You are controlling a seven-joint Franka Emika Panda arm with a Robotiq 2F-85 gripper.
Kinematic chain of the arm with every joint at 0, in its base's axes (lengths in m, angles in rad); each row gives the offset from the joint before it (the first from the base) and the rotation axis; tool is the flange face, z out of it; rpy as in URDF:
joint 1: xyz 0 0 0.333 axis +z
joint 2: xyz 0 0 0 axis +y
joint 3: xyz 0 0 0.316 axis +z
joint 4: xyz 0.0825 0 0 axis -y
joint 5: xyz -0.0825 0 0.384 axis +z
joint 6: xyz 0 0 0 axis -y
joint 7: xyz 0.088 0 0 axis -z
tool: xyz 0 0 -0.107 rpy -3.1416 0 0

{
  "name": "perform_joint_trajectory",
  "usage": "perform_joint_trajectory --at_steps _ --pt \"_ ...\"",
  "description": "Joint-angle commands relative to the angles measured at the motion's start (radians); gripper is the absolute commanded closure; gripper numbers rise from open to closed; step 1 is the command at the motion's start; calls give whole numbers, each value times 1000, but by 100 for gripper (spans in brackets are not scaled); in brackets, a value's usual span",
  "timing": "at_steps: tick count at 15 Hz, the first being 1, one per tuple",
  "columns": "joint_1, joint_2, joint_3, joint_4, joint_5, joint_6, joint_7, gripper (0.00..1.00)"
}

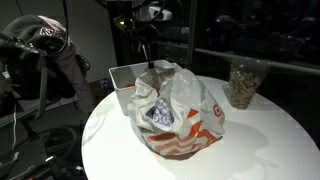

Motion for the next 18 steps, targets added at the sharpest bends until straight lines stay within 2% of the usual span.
perform_joint_trajectory --at_steps 1,7,10,12,18 --pt "44 134 12 139 -10 48 39 0" --pt "91 370 -20 356 53 81 220 0" --pt "82 452 -15 438 122 22 311 0" --pt "91 486 -12 476 152 22 359 0" --pt "141 611 -65 594 94 51 501 0"
